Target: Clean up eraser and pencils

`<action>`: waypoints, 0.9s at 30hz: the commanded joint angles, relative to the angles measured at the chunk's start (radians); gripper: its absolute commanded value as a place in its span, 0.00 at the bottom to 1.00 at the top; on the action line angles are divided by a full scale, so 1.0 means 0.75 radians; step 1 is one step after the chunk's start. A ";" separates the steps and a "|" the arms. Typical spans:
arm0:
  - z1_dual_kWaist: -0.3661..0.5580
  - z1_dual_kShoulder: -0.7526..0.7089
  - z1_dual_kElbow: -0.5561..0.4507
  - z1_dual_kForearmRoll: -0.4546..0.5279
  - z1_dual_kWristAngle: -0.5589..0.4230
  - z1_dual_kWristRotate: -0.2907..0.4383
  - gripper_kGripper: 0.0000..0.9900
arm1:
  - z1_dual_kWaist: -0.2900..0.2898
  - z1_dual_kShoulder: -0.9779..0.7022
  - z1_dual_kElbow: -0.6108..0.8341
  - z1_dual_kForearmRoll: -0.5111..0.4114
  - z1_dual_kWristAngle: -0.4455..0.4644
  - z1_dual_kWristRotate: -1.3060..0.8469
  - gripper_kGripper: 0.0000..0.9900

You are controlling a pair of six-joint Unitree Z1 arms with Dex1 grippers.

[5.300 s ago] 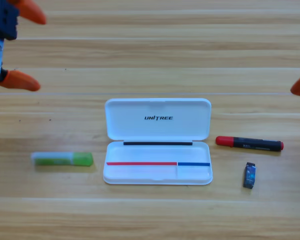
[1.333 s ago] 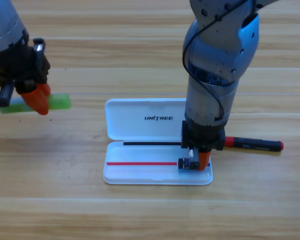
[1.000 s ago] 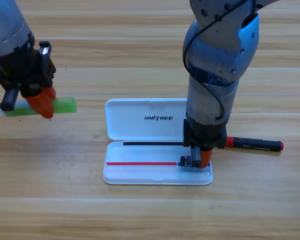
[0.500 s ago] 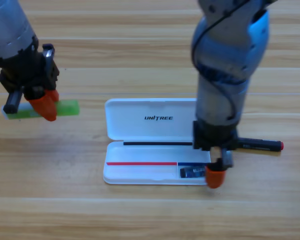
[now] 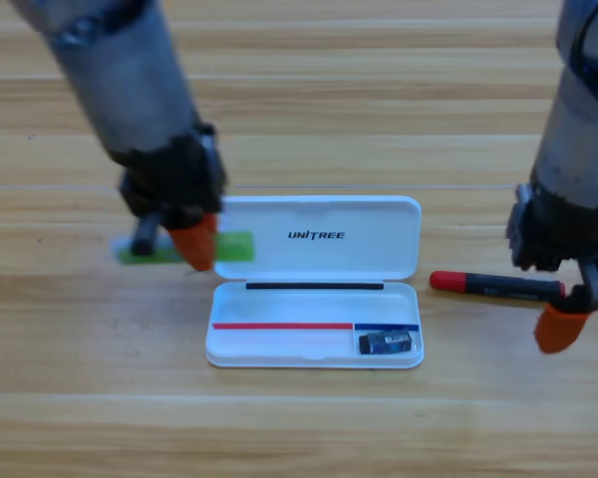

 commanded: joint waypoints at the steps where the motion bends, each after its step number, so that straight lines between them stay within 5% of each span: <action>1: -0.128 0.179 -0.063 -0.005 -0.006 -0.040 0.00 | -0.207 0.185 0.044 -0.161 -0.023 -0.067 0.90; 13: -0.173 0.320 -0.125 -0.031 -0.010 -0.058 0.00 | -0.256 0.392 -0.048 -0.304 -0.023 -0.196 0.89; 21: -0.186 0.351 -0.139 -0.052 -0.010 -0.040 0.00 | -0.258 0.435 -0.077 -0.306 -0.027 -0.217 0.76; 27: -0.186 0.365 -0.176 -0.052 -0.012 -0.072 0.00 | -0.258 0.439 -0.069 -0.296 -0.025 -0.243 0.32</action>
